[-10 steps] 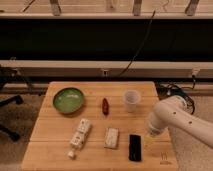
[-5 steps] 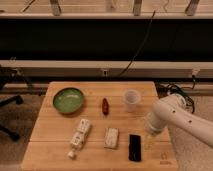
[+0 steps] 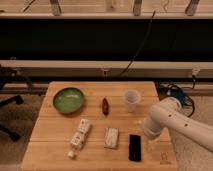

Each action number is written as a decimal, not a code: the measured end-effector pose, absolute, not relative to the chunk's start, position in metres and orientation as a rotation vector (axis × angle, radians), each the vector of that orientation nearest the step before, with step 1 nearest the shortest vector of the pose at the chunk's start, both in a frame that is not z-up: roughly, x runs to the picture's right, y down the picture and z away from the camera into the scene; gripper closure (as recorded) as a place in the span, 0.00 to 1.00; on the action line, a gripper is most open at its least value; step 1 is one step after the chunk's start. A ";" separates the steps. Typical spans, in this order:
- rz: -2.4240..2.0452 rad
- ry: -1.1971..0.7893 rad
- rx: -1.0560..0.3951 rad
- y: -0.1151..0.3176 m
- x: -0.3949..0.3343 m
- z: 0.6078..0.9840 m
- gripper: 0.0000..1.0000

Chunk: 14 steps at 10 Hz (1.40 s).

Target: Place the eraser in the ceramic cup

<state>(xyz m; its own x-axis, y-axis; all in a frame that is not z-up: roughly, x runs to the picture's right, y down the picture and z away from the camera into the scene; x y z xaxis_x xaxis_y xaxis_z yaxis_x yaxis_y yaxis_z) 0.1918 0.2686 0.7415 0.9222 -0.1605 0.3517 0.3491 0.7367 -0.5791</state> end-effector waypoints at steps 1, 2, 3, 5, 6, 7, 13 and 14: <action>-0.343 -0.312 -0.682 0.274 0.188 0.742 0.20; -0.397 -0.339 -0.676 0.279 0.184 0.743 0.20; -0.427 -0.357 -0.674 0.282 0.181 0.743 0.20; -0.491 -0.394 -0.670 0.289 0.175 0.745 0.20; -0.517 -0.408 -0.670 0.292 0.172 0.746 0.20; -0.542 -0.419 -0.671 0.294 0.169 0.749 0.20; -0.635 -0.438 -0.694 0.308 0.163 0.761 0.20; -0.643 -0.433 -0.704 0.313 0.163 0.761 0.20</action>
